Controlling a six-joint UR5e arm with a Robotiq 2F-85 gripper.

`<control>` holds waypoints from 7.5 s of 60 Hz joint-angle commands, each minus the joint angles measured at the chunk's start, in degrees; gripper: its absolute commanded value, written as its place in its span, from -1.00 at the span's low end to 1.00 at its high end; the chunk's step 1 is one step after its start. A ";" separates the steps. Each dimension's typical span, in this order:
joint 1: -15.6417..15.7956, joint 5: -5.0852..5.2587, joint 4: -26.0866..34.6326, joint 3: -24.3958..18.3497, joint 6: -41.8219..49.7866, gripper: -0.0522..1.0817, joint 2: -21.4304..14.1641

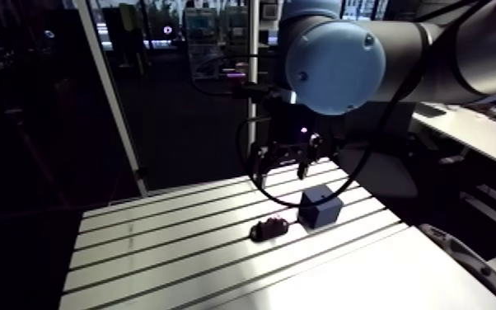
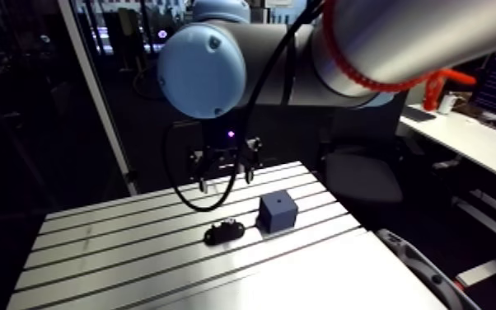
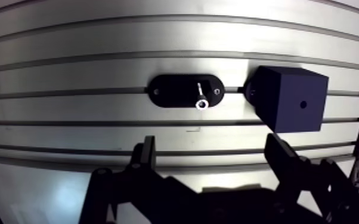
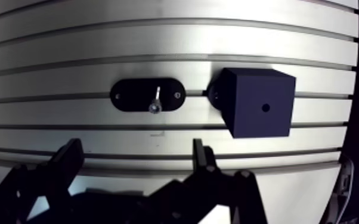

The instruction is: Pick up the M10 bolt and insert it into the hole until fully seated.

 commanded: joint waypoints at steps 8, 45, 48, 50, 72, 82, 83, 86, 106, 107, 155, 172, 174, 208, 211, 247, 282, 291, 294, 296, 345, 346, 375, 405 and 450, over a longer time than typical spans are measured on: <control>0.06 -0.20 -0.36 0.62 0.22 -0.90 1.99; 0.23 -0.29 -0.81 0.89 0.38 -0.89 4.55; 0.23 -0.29 -0.88 0.89 0.48 -0.88 4.80; 0.31 -0.29 -1.04 0.89 0.63 -0.88 4.90; 0.41 -0.29 -4.41 1.75 0.47 -0.47 5.80; 0.33 -0.29 -4.41 1.94 0.48 -0.44 5.96; 0.33 -0.29 -4.41 1.94 0.48 -0.44 5.96; 0.41 -0.29 -4.41 1.94 0.48 -0.41 5.97; 0.41 -0.29 -4.50 1.69 0.66 -0.22 6.49; 0.41 -0.29 -4.50 1.69 0.66 -0.22 6.49; 0.76 -1.26 -7.22 1.75 0.75 -0.10 8.52; 0.76 -1.35 -7.31 1.77 0.83 -0.10 8.96; 0.76 -1.35 -7.46 1.77 0.83 -0.10 8.96; 0.76 -2.14 -7.66 1.85 0.92 -0.04 9.49; 0.76 -2.21 -7.90 1.85 0.84 -0.03 9.64; 0.76 -2.31 -8.54 2.38 0.92 0.03 10.45; 0.76 -2.31 -8.54 2.29 0.83 0.05 11.06; 0.77 -2.31 -8.54 2.29 0.92 0.09 11.07; 0.84 -2.31 -8.54 2.21 0.91 0.10 11.07; 0.77 -2.31 -8.54 2.21 0.85 0.10 11.07; 0.76 -2.39 -8.45 2.04 0.57 0.23 11.34; 0.76 -2.33 -8.45 2.03 0.57 0.23 11.34; 0.76 -2.39 -8.45 2.03 0.48 0.34 11.34; 0.77 -2.23 -8.37 1.69 0.48 0.54 11.16; 1.11 -1.54 -0.43 -7.33 0.39 0.80 8.74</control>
